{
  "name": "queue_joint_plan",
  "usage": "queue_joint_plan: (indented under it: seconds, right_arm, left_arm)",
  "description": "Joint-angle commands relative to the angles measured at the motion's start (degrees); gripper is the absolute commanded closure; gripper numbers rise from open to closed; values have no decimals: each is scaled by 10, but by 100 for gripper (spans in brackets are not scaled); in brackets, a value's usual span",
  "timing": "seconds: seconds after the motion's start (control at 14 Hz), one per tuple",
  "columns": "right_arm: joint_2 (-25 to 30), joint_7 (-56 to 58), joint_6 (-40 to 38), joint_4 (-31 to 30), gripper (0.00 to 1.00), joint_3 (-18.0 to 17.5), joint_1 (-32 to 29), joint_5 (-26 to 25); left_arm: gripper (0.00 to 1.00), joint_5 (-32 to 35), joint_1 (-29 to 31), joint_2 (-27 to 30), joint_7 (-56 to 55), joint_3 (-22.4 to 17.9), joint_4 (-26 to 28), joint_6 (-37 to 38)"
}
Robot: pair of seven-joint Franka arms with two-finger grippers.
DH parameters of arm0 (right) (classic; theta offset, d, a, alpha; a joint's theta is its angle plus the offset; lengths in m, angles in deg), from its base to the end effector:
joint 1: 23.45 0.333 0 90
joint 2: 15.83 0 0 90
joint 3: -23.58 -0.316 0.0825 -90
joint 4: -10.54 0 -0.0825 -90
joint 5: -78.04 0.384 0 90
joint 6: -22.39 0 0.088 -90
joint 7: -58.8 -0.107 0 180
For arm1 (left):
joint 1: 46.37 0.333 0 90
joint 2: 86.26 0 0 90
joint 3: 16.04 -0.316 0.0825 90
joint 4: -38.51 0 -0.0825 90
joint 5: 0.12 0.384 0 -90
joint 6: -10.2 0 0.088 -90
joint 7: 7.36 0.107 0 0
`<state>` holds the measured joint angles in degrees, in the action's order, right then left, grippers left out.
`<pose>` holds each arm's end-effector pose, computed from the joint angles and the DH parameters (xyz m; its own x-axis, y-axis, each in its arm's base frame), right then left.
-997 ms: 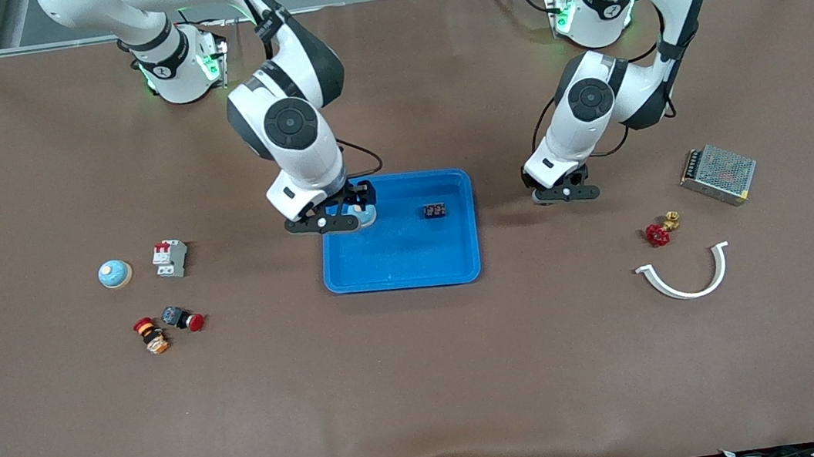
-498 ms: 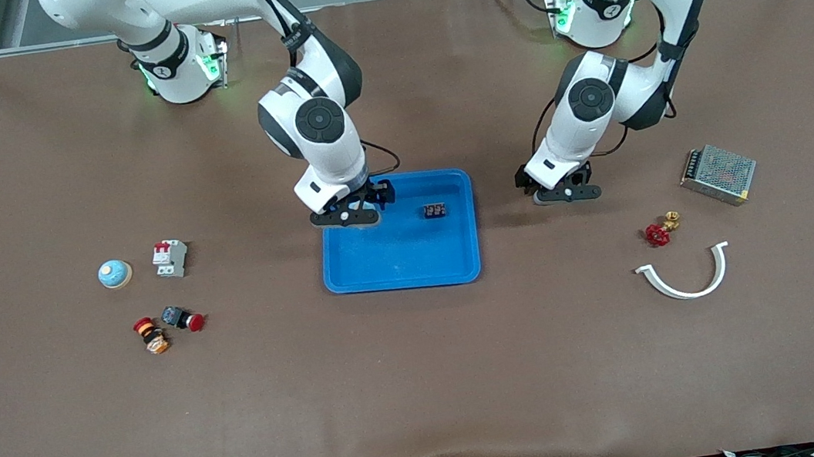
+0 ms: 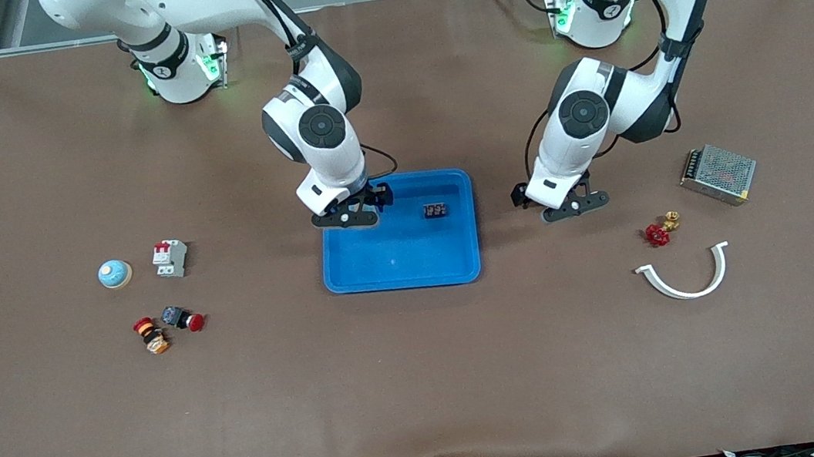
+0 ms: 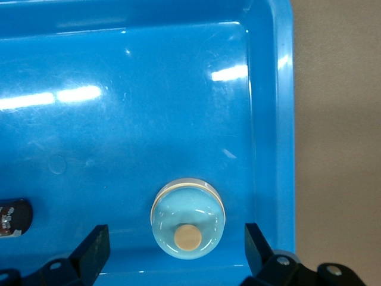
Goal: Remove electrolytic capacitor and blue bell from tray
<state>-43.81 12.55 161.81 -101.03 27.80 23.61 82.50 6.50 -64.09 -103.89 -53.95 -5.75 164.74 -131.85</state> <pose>0.4540 0.4236 0.2282 0.9939 -0.1098 -0.0120 -0.1099 -0.9939 -0.0107 0.4873 -0.2602 0.2407 0.9713 0.2376 -0.0067 0.2373 -0.9710 -0.0283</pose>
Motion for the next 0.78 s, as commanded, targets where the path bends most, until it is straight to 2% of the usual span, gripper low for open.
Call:
queue_joint_plan:
  seconds: [0.0,0.36,0.71]
  right_arm:
    - [-14,-7,17,0,0,6,11,6]
    - [-23,-8,19,-1,0,7,12,5]
    - [-40,-8,40,-1,0,7,13,5]
  left_arm:
    - [0,4,-17,5,-102,1,-23,15]
    - [0,-29,-20,-3,-308,13,-50,14]
    - [0,-31,-48,-34,-496,12,-88,14]
